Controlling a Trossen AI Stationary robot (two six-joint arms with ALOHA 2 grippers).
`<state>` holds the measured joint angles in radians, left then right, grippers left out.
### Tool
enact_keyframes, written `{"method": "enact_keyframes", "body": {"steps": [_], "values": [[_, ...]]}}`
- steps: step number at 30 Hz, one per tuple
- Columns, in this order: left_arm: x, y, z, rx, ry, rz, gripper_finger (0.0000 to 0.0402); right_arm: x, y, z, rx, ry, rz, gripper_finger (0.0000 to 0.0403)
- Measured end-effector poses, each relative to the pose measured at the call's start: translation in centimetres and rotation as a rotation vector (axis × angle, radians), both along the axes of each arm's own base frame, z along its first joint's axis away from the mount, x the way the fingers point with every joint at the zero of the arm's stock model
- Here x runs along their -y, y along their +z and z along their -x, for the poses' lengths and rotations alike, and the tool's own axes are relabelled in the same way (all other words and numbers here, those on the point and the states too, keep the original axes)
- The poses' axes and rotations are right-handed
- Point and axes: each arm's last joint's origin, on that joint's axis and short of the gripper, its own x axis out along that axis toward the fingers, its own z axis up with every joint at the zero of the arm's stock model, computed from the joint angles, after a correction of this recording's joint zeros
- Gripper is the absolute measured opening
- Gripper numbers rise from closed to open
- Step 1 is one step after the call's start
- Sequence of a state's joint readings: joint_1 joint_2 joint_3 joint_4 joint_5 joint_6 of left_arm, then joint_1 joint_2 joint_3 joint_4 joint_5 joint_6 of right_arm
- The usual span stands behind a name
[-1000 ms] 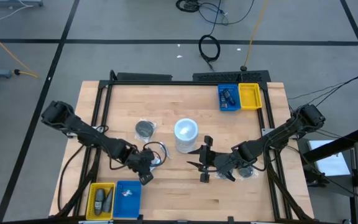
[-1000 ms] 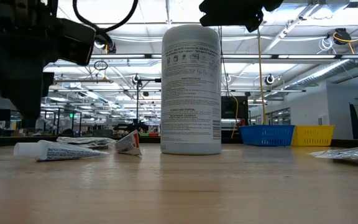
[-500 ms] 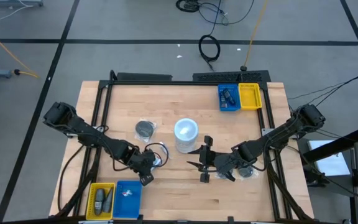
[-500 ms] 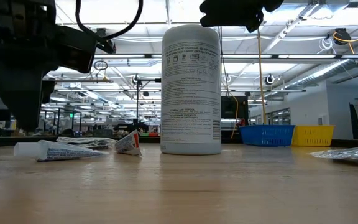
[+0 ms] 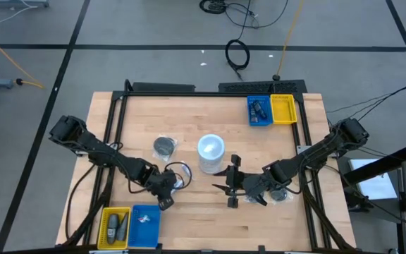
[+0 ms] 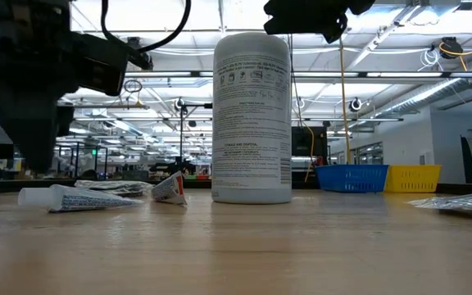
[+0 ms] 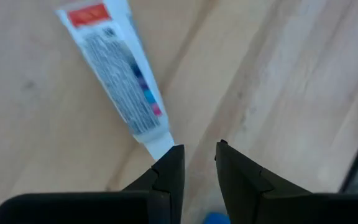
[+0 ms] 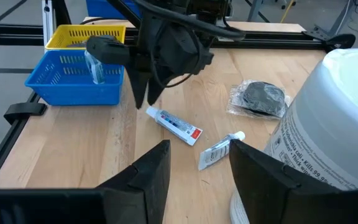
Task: Pick & Place Travel size toiletries
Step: Put the left white toothpaste into the bottom blue bin
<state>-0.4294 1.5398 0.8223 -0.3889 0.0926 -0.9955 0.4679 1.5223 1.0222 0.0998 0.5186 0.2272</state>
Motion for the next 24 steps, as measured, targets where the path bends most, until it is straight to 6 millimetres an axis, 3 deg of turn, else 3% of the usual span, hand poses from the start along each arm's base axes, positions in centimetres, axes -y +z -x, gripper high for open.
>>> {"method": "enact_keyframes", "body": {"steps": [3,9,13,18,24], "values": [[0.2,0.0,0.1,-0.005,-0.013,0.008,0.0118,0.0,0.0,0.0,0.000,0.000,0.000,0.0156],[0.2,0.0,0.1,0.001,0.033,-0.011,0.0217,0.0,0.0,0.0,0.002,-0.008,-0.017,0.0155],[0.4,-0.1,0.1,-0.012,0.096,-0.001,0.0262,0.0,0.0,0.0,0.002,-0.008,-0.017,0.0155],[0.3,-0.5,0.1,-0.028,0.138,-0.016,0.0283,0.0,0.0,0.0,0.001,-0.008,-0.017,0.0155],[0.6,-2.1,-0.1,-0.083,0.137,-0.040,0.0272,0.0,0.0,0.0,0.001,-0.008,-0.017,0.0155]]}}
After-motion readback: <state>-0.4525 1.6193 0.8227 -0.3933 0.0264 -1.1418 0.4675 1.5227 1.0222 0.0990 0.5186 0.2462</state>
